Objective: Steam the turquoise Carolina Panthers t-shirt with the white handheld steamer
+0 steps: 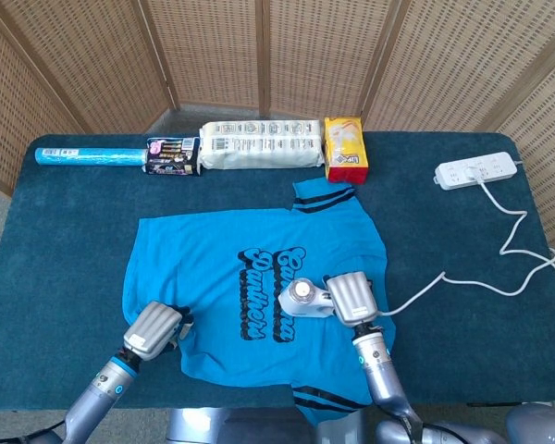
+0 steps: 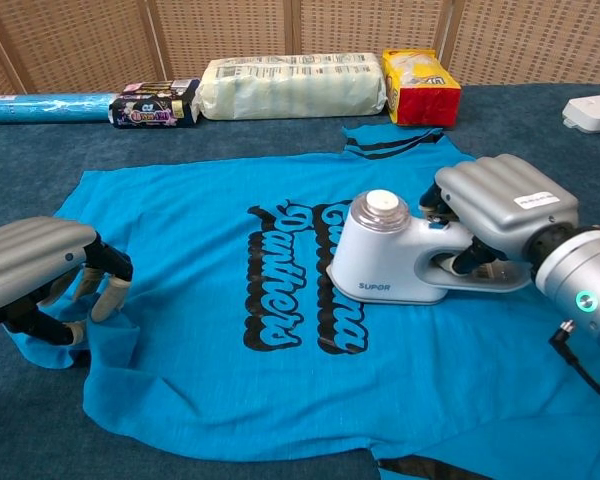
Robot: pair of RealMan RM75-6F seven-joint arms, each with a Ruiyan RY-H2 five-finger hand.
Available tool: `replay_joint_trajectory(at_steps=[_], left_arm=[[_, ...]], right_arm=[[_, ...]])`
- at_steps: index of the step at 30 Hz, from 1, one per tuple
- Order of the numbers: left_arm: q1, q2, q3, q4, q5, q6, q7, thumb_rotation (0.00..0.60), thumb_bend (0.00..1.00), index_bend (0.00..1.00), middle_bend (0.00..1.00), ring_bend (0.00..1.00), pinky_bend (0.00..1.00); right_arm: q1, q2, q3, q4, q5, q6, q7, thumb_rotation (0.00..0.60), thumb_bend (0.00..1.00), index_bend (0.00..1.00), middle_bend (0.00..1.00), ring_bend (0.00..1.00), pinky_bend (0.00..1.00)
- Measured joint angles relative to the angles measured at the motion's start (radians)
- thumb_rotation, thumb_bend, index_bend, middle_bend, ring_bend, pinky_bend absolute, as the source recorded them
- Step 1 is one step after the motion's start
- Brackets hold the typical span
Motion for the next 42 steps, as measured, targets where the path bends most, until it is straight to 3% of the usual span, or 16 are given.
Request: replay_joint_trajectory(at_steps=[42], left_arm=[[-0.006, -0.008, -0.013, 0.010, -0.032, -0.010, 0.011, 0.600, 0.41, 0.72, 0.69, 0.65, 0.72]], right_arm=[[0.123, -0.002, 0.135, 0.122, 0.102, -0.087, -0.011, 0.600, 0.36, 0.72, 0.77, 0.84, 0.74]])
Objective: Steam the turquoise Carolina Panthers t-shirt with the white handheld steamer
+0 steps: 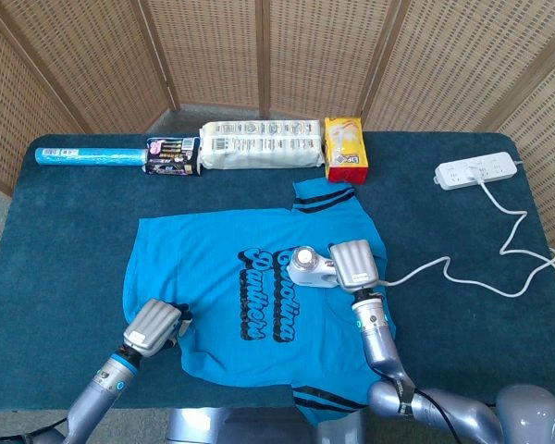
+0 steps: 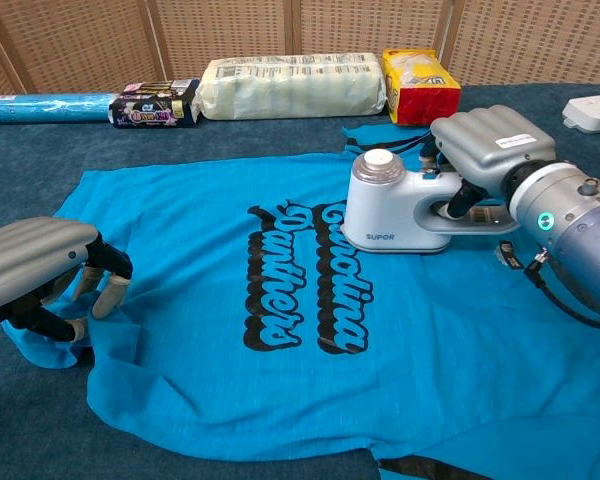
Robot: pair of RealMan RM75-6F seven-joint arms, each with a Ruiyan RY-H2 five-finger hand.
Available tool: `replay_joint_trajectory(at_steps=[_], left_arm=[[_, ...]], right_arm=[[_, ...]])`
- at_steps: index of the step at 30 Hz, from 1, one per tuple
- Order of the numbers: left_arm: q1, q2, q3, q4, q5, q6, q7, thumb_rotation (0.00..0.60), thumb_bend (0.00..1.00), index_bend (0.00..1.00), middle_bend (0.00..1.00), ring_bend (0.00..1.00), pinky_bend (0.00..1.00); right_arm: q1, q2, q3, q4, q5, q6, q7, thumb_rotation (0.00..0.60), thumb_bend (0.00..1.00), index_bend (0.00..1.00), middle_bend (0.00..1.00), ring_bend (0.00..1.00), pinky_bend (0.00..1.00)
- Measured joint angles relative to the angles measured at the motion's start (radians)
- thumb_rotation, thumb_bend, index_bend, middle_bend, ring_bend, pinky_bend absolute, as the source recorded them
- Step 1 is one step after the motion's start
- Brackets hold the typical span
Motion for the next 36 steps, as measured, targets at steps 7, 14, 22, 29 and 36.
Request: replay_joint_trajectory(at_steps=[7, 14, 22, 29, 36], left_arm=[[0.003, 0.009, -0.001, -0.008, -0.001, 0.008, 0.005, 0.600, 0.41, 0.72, 0.69, 0.65, 0.72], [0.006, 0.017, 0.001, -0.015, 0.000, 0.013, 0.004, 0.600, 0.41, 0.72, 0.69, 0.65, 0.72], [0.007, 0.020, 0.000, -0.021, -0.005, 0.013, 0.007, 0.600, 0.41, 0.72, 0.69, 0.65, 0.72], [0.011, 0.021, -0.002, -0.025, -0.016, 0.014, 0.017, 0.600, 0.41, 0.72, 0.69, 0.65, 0.72], [0.012, 0.022, -0.005, -0.031, -0.023, 0.014, 0.027, 0.600, 0.41, 0.72, 0.69, 0.65, 0.72]], right_arm=[[0.000, 0.040, 0.013, -0.050, -0.005, 0.018, 0.020, 0.600, 0.36, 0.72, 0.77, 0.84, 0.74], [0.000, 0.074, 0.054, -0.067, 0.036, 0.030, 0.041, 0.600, 0.36, 0.72, 0.77, 0.83, 0.74], [0.003, 0.106, 0.106, -0.040, 0.101, 0.029, 0.066, 0.600, 0.36, 0.72, 0.77, 0.84, 0.74], [0.024, 0.124, 0.168, 0.017, 0.195, 0.000, 0.110, 0.600, 0.36, 0.72, 0.77, 0.84, 0.75], [0.042, 0.126, 0.209, 0.062, 0.261, -0.015, 0.151, 0.600, 0.36, 0.72, 0.77, 0.85, 0.75]])
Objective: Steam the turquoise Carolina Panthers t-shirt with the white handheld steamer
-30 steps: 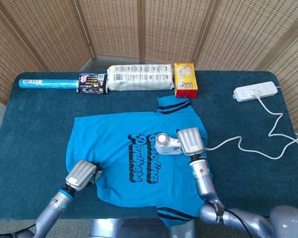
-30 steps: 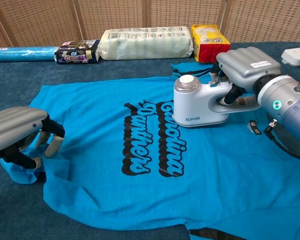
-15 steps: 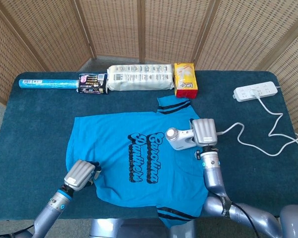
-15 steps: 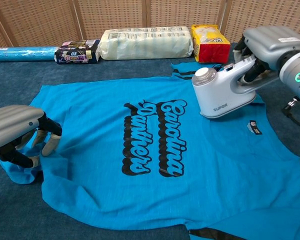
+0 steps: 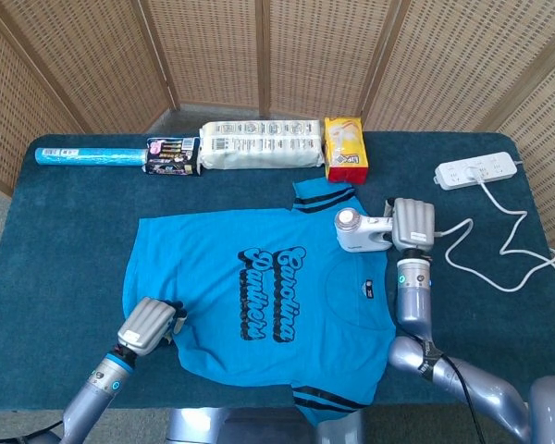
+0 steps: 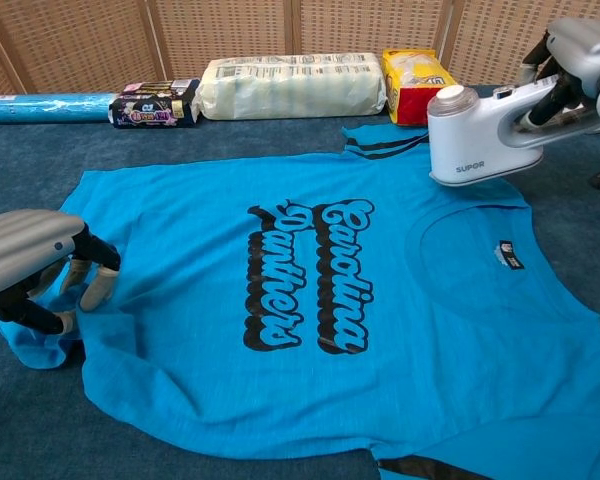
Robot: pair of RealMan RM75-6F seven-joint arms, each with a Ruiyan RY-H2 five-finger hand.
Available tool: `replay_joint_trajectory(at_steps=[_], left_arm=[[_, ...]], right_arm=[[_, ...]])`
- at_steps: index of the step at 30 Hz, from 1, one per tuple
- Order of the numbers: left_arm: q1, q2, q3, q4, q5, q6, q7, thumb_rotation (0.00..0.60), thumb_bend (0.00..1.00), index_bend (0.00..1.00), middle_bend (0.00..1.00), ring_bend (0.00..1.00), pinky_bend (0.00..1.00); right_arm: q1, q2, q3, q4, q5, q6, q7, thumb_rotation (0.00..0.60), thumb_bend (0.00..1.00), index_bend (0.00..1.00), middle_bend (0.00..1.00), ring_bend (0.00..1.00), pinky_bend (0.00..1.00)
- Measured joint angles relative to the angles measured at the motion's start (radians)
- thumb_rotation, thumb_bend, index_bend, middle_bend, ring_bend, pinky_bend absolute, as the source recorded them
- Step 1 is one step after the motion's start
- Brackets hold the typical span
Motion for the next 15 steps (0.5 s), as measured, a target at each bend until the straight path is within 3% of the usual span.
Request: replay_joint_trajectory(at_steps=[7, 15], left_arm=[[0.001, 0.000, -0.003, -0.009, -0.007, 0.002, 0.011, 0.600, 0.41, 0.72, 0.69, 0.65, 0.72], [0.005, 0.006, -0.006, -0.021, -0.017, 0.006, 0.025, 0.600, 0.41, 0.72, 0.69, 0.65, 0.72]], right_arm=[[0.025, -0.014, 0.049, 0.078, 0.055, -0.011, 0.049, 0.600, 0.36, 0.72, 0.77, 0.84, 0.75], [0.078, -0.061, 0.095, 0.243, 0.098, -0.021, 0.110, 0.600, 0.36, 0.72, 0.77, 0.84, 0.75]])
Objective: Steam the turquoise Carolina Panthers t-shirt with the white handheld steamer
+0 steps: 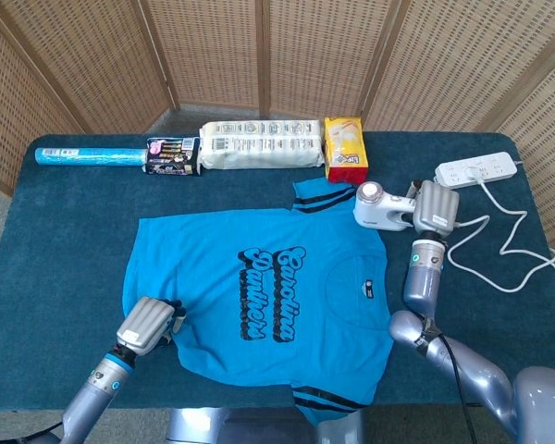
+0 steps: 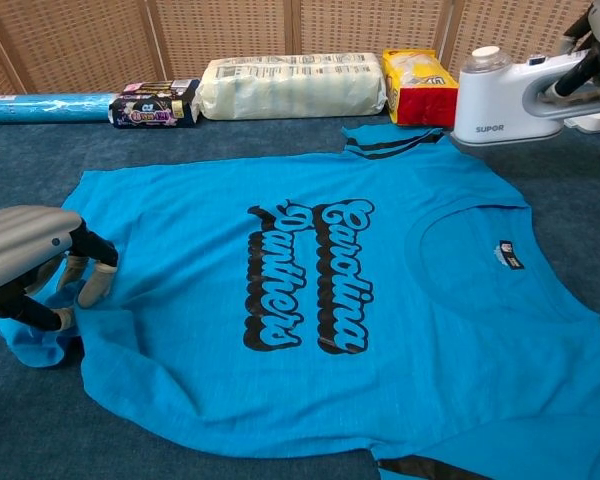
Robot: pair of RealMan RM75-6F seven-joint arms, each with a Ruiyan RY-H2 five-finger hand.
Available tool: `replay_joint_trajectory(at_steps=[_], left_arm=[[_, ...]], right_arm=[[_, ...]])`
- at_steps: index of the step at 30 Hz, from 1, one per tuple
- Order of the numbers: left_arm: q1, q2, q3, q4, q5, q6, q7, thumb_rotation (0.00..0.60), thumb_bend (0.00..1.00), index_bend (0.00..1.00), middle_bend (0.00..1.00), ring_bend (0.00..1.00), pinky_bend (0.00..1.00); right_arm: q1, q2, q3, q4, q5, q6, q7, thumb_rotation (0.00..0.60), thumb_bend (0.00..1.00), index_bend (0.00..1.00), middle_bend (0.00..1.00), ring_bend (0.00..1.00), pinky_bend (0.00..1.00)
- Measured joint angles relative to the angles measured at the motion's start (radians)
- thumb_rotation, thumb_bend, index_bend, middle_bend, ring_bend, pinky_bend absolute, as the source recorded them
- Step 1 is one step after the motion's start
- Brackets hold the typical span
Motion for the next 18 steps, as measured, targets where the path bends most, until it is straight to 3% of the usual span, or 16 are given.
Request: replay_joint_trajectory(at_steps=[11, 18], left_arm=[[0.002, 0.002, -0.001, -0.009, -0.012, -0.002, 0.015, 0.600, 0.41, 0.72, 0.69, 0.65, 0.72], [0.003, 0.002, -0.001, -0.009, -0.012, 0.000, 0.016, 0.600, 0.41, 0.72, 0.69, 0.65, 0.72]], right_arm=[[0.085, -0.133, 0.029, 0.305, 0.052, -0.036, 0.051, 0.600, 0.36, 0.72, 0.77, 0.83, 0.73], [0.116, -0.206, 0.037, 0.439, 0.072, -0.084, 0.065, 0.600, 0.36, 0.70, 0.73, 0.78, 0.69]])
